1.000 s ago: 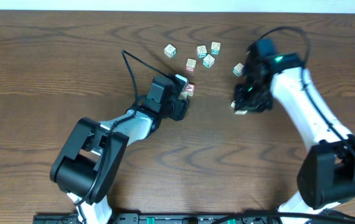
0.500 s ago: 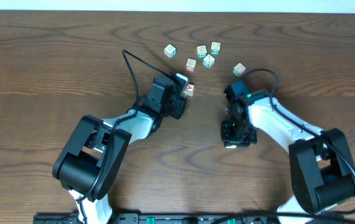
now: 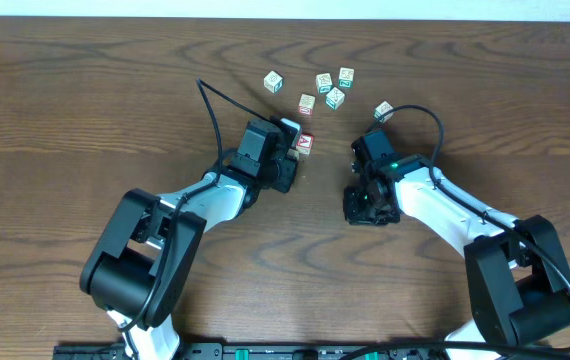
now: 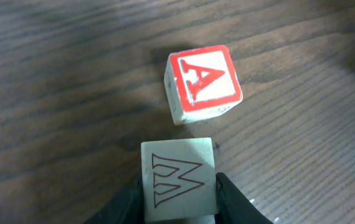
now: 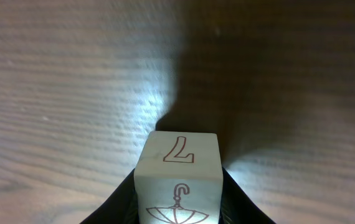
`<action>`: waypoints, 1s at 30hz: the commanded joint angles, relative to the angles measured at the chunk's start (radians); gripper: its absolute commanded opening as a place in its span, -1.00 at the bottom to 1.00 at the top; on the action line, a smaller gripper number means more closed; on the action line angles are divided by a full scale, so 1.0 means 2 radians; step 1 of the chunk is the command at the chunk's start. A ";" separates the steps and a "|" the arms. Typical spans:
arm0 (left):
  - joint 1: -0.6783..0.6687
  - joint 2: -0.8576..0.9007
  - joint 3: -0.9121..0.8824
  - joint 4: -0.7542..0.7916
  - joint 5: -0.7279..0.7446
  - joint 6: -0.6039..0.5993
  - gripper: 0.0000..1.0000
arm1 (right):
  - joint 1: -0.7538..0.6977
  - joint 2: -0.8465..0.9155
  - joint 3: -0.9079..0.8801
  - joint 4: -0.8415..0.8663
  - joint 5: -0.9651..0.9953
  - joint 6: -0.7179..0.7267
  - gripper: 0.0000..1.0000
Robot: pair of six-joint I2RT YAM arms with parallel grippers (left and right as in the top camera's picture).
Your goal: Lift 5 blocks
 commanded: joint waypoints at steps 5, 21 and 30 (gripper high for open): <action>-0.009 0.005 -0.002 -0.048 0.025 -0.044 -0.56 | 0.003 0.013 -0.010 0.013 0.069 -0.014 -0.97; -0.074 0.005 -0.003 -0.167 -0.028 -0.075 -0.61 | 0.003 0.013 -0.010 0.017 0.093 -0.015 -0.78; -0.066 0.005 -0.003 -0.174 -0.035 -0.075 -0.46 | 0.003 0.013 -0.010 0.017 0.093 -0.015 0.39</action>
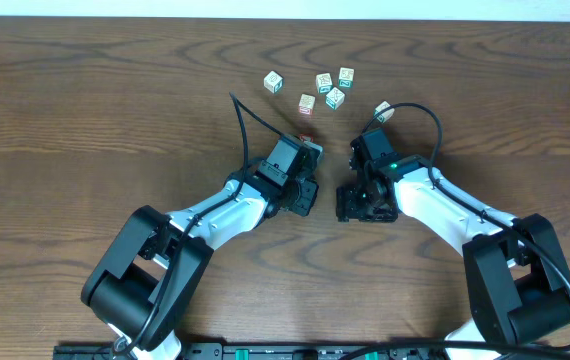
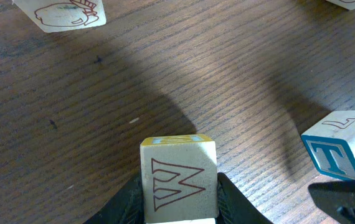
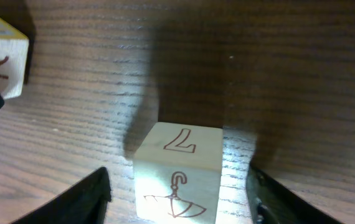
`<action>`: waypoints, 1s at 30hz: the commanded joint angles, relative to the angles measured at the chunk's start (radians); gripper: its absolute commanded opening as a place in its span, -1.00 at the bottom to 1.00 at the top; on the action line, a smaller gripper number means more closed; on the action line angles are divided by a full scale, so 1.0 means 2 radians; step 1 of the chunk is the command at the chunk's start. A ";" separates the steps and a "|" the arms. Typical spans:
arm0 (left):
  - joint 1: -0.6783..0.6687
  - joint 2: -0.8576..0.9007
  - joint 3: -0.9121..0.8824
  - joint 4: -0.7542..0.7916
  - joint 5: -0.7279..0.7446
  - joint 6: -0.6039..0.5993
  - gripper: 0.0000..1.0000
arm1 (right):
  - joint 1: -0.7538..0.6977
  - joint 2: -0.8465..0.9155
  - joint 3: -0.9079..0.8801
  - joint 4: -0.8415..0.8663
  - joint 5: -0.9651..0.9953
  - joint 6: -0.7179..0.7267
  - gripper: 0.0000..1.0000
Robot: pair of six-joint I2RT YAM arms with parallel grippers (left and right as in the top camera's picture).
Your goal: Lift 5 blocks
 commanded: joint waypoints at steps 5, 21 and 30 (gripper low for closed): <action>0.008 0.031 -0.026 -0.026 -0.034 -0.010 -0.46 | 0.003 0.006 0.003 -0.026 0.093 -0.011 0.40; 0.007 0.031 -0.026 -0.025 -0.032 -0.011 -0.47 | -0.071 -0.123 0.058 -0.088 0.095 -0.047 0.51; 0.003 0.031 -0.026 -0.051 -0.025 -0.061 -0.54 | -0.207 -0.093 0.058 -0.041 0.058 -0.119 -0.07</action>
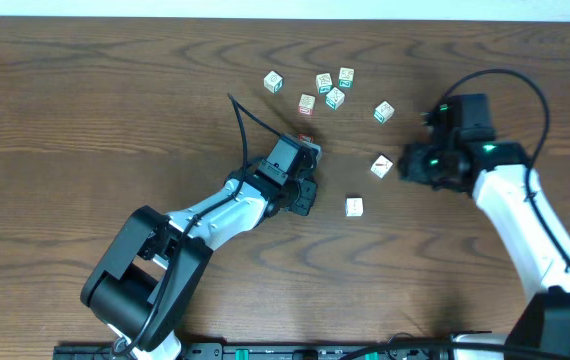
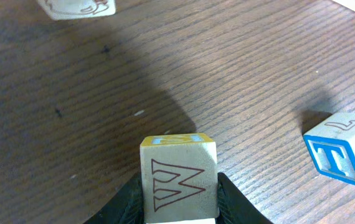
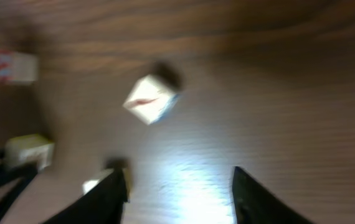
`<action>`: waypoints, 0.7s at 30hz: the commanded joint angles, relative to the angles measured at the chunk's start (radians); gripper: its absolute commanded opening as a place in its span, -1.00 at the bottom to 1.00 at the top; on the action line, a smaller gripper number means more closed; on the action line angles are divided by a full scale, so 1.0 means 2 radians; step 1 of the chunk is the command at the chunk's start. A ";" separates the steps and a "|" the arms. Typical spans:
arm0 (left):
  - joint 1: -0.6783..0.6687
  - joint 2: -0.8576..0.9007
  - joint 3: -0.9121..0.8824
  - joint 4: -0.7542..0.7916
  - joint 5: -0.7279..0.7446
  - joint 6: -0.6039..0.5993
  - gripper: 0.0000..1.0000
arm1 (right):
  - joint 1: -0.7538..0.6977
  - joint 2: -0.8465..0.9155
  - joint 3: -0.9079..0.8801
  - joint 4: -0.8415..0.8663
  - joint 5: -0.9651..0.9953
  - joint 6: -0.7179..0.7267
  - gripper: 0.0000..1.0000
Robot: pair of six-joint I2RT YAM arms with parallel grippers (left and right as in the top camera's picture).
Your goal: Lift 5 blocks
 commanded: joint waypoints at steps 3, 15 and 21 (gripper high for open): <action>0.002 0.030 -0.030 -0.048 -0.018 -0.068 -0.59 | -0.035 0.032 0.003 0.018 0.049 -0.049 -0.13; -0.069 0.000 -0.030 -0.080 0.004 -0.167 -0.59 | -0.029 0.129 0.003 0.066 0.006 -0.069 -0.06; -0.093 0.000 -0.030 -0.054 0.003 -0.179 -0.52 | -0.028 0.139 0.003 0.088 0.006 -0.070 -0.19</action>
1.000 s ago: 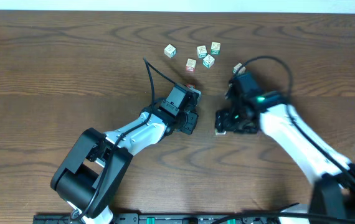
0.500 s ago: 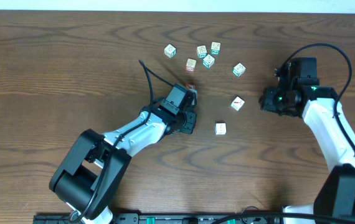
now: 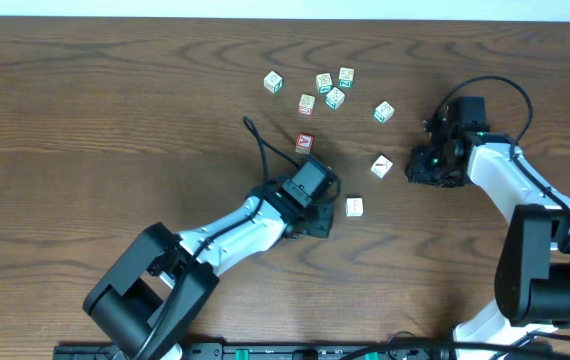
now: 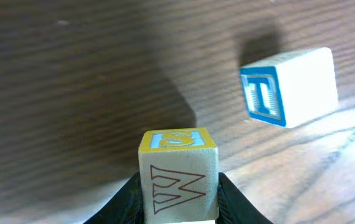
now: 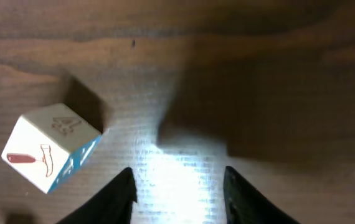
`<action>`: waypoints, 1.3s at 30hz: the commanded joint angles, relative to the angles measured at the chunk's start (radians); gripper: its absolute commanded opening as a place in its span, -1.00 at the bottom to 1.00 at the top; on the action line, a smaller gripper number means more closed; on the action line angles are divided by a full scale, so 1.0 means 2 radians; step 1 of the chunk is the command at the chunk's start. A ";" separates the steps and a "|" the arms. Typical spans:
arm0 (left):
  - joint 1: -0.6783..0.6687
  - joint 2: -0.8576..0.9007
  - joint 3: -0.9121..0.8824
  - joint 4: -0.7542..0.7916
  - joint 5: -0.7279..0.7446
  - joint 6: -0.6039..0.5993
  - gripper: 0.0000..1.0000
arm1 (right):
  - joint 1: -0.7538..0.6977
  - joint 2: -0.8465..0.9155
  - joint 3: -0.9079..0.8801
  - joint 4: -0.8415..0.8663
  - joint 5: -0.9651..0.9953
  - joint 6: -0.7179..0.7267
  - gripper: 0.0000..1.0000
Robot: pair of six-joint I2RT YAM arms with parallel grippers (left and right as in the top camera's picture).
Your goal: Lift 5 blocks
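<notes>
My left gripper (image 4: 179, 205) is shut on a white block with a red W (image 4: 179, 180) and a blue S on yellow on its far face; in the overhead view it is at mid-table (image 3: 317, 200). Just beyond lies the blue-T block (image 4: 288, 87), also seen overhead (image 3: 354, 206). My right gripper (image 5: 177, 186) is open and holds nothing, near the table at the right (image 3: 435, 165). To its left lies a tilted white block with a red mark (image 5: 50, 146), which the overhead view also shows (image 3: 381, 165). A red A block (image 3: 305, 143) sits beyond.
Several more small blocks (image 3: 325, 88) lie scattered near the far edge of the dark wooden table (image 3: 85, 110). Cables arch from both arms. Both arm bases stand at the near edge.
My left gripper has moved right and nearer with the W block, now close beside the T block. My right gripper stays open and has come lower, closer to the tilted red-marked block.
First each gripper was shut on a block: left on the W block by the red A block, right on the block marked 7. Then the right one stood open around its block on the table, then far right, open. The left kept the W block throughout.
</notes>
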 commanded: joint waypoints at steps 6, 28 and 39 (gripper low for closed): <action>-0.011 0.020 -0.025 0.031 0.006 -0.030 -0.38 | 0.004 0.003 0.003 0.043 0.006 -0.015 -0.57; -0.010 0.020 -0.018 0.092 -0.014 -0.020 0.11 | 0.032 0.003 0.003 0.057 0.002 -0.022 -0.98; 0.035 -0.028 -0.012 0.076 -0.014 0.013 0.43 | 0.032 0.003 0.003 0.056 0.002 -0.024 -0.98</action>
